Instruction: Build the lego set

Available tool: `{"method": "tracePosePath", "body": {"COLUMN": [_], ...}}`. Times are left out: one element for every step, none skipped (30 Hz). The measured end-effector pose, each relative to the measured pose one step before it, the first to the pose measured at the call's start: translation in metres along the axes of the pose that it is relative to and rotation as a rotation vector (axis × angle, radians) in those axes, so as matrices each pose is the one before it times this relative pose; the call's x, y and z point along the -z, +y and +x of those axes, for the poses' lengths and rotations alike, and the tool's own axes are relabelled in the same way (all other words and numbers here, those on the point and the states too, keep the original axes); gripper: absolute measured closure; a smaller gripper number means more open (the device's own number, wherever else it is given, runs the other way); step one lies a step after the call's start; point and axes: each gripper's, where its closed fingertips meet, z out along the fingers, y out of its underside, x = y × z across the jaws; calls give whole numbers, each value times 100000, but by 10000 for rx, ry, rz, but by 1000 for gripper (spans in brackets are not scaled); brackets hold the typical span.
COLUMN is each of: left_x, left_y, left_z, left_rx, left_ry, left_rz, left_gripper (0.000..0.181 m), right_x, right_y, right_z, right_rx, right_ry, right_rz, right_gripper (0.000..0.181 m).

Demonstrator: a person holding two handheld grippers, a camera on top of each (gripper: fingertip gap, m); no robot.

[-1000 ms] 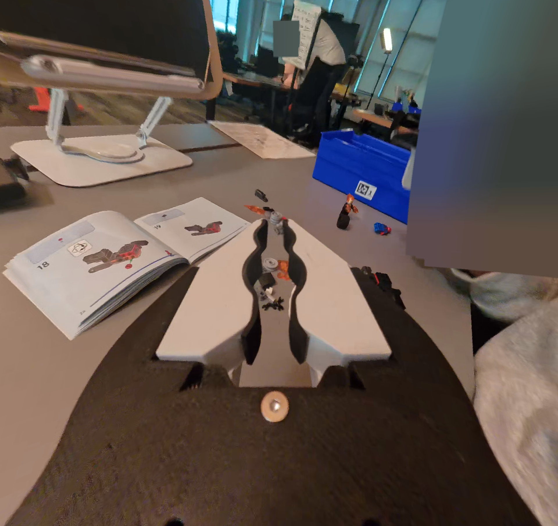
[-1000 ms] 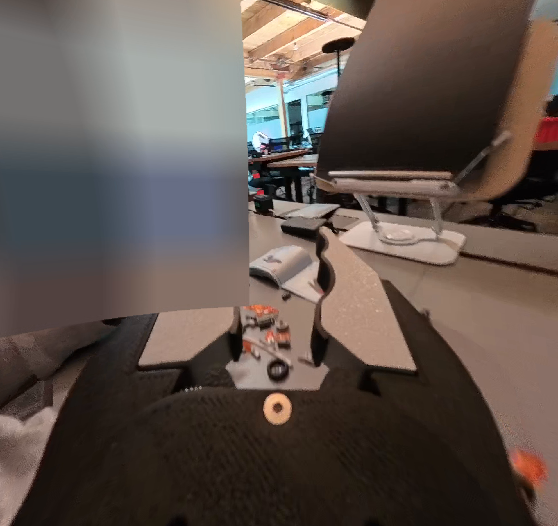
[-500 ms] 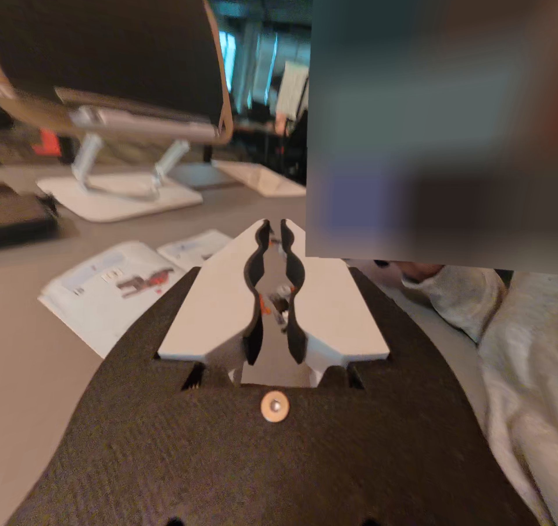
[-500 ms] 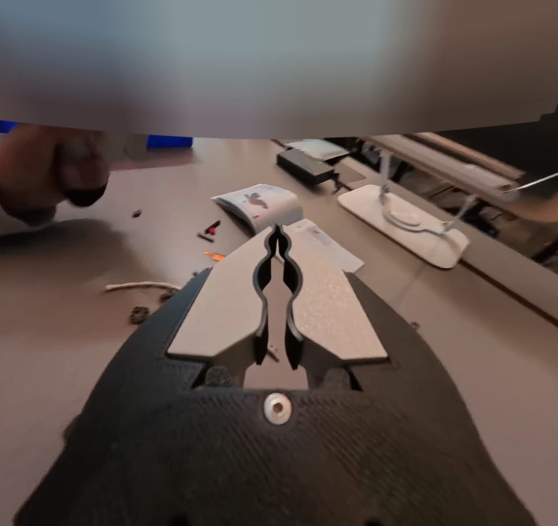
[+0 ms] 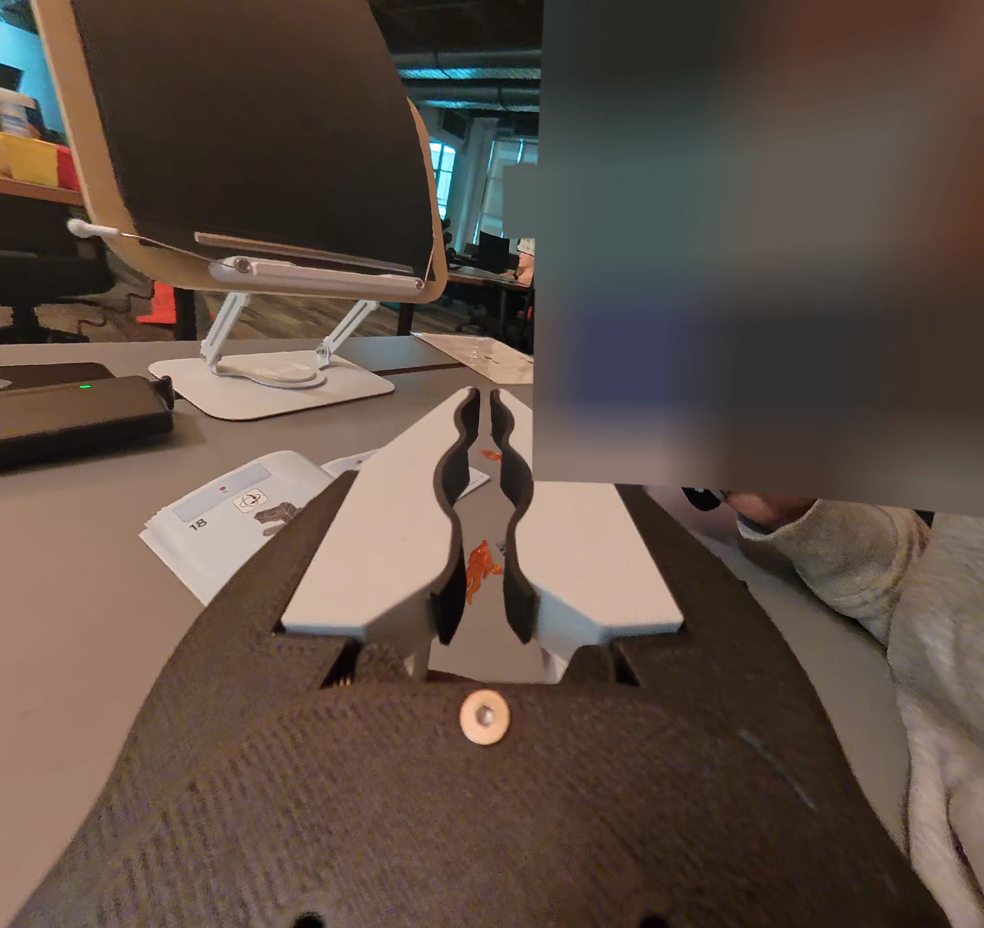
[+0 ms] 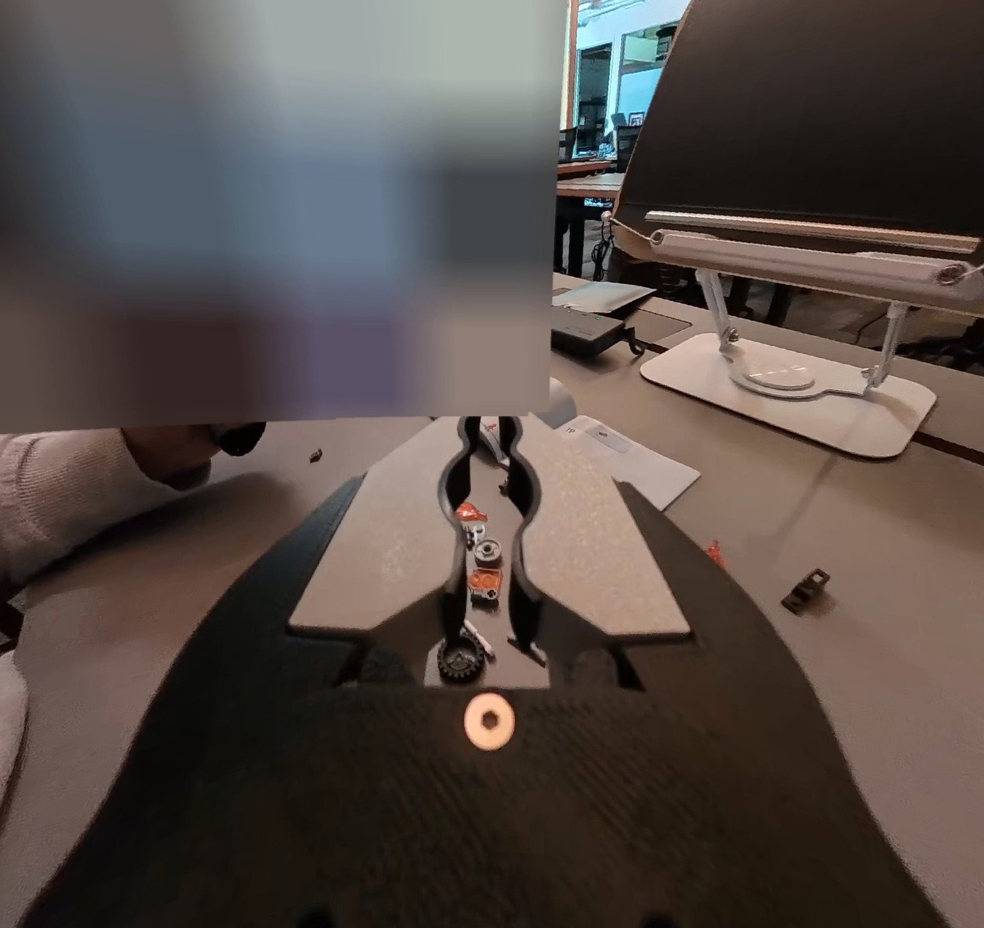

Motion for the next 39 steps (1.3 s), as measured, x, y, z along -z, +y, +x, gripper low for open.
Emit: {"method": "tracePosePath", "body": {"left_x": [-166, -171, -178, -164, -172, -157, -156, -183, -224, -271, -287, -319, -340, -300, -174, -106, -121, -182, -268, -338, -423, -496, -486, -371, -295, -215, -153, -84, -12, 43, 95, 179, 218, 199, 152, 122, 79, 21, -63], "left_y": [265, 275, 245, 236, 222, 202, 192, 199, 236, 241, 142, -91, -442, -918, -1414, -1754, -1770, -1548, -1173, -736, -276, 309, 937, 1365, 1721, 1884, 1600, 1111, 666, 92, -218, -306, -310, -368, -402, -342, -240, -71, 74], "left_z": [149, 183, 219, 186, 162, 179, 188, 187, 147, 79, -51, -166, -168, 74, 316, 101, -203, -332, -435, -575, -634, -538, -265, -6, -142, -333, -125, 78, -56, -342, -243, 42, 170, 151, 267, 370, 325, 106, -70], "left_rx": [-38, -39, -61, -90, -108, -127, -130, -143, -157, -175, -190, -179, -81, 25, -74, -265, -396, -448, -393, -222, 11, 251, 400, 391, 371, 561, 660, 566, 416, 324, 204, 55, -24, -21, -5, -20, -113, -148, -106], "left_ry": [53, 64, 79, 47, 18, 19, 22, 24, 10, -8, -57, -102, -61, 92, 208, 13, -197, -226, -181, -153, -100, 51, 286, 487, 397, 206, 270, 364, 228, -35, -71, 19, 34, 3, 62, 138, 121, 2, -68], "left_rz": [-143, -156, -141, -134, -138, -119, -115, -122, -153, -179, -135, -29, 99, 229, 379, 493, 454, 363, 218, 74, -79, -281, -463, -469, -406, -473, -453, -376, -287, -111, 26, 125, 175, 194, 172, 119, 98, 58, 20], "left_gripper": [178, 178, 178, 178, 178, 178, 178, 177, 176, 175, 175, 175, 174, 174, 175, 175, 175, 176, 176, 177, 176, 174, 171, 171, 174, 175, 175, 174, 174, 173, 171, 169, 169, 168, 167, 166, 165, 165, 164], "right_x": [75, 74, 76, 86, 110, 145, 165, 189, 207, 218, 262, 259, 237, 245, 297, 328, 314, 271, 255, 239, 256, 258, 206, 84, -59, -138, -134, -102, -76, -32, 56, 113, 165, 179, 204, 194, 152, 107, 93], "right_y": [-104, -88, -77, -90, -100, -117, -170, -230, -249, -247, -279, -488, -856, -1277, -1603, -1794, -1779, -1514, -1104, -592, 43, 732, 1279, 1571, 1553, 1270, 1047, 742, 268, -59, -22, 99, 90, -25, -184, -326, -288, -78, 75], "right_z": [23, 23, 47, 96, 140, 229, 291, 341, 455, 655, 946, 1164, 1141, 839, 471, 258, 218, 196, 165, 264, 425, 355, 185, 471, 576, 289, 164, 159, -54, -20, 130, 173, 271, 351, 254, -120, -506, -511, -282], "right_rx": [-37, -8, 29, 65, 100, 106, 108, 130, 176, 248, 293, 233, 37, -221, -342, -280, -151, -51, 49, 137, 147, 106, 8, -244, -372, -306, -261, -294, -69, 227, 378, 482, 539, 453, 176, -151, -435, -582, -557], "right_ry": [2, 13, 37, 70, 94, 128, 145, 157, 196, 283, 407, 473, 364, 117, -94, -150, -103, -79, -88, -43, 29, -50, -182, -1, 76, -98, -155, -78, -100, 43, 229, 296, 343, 333, 177, -199, -557, -619, -448], "right_rz": [68, 57, 43, 38, 45, 48, 70, 97, 100, 74, 67, 145, 234, 258, 252, 292, 314, 256, 181, 122, 16, -194, -360, -416, -363, -215, -194, -328, -288, -40, 22, -34, -15, 95, 243, 376, 368, 181, 2], "right_gripper": [178, 177, 177, 177, 178, 178, 178, 177, 177, 177, 178, 178, 177, 172, 167, 165, 164, 163, 163, 164, 166, 175, 181, 181, 181, 181, 181, 175, 169, 170, 170, 171, 173, 173, 170, 168, 165, 157, 148]}}
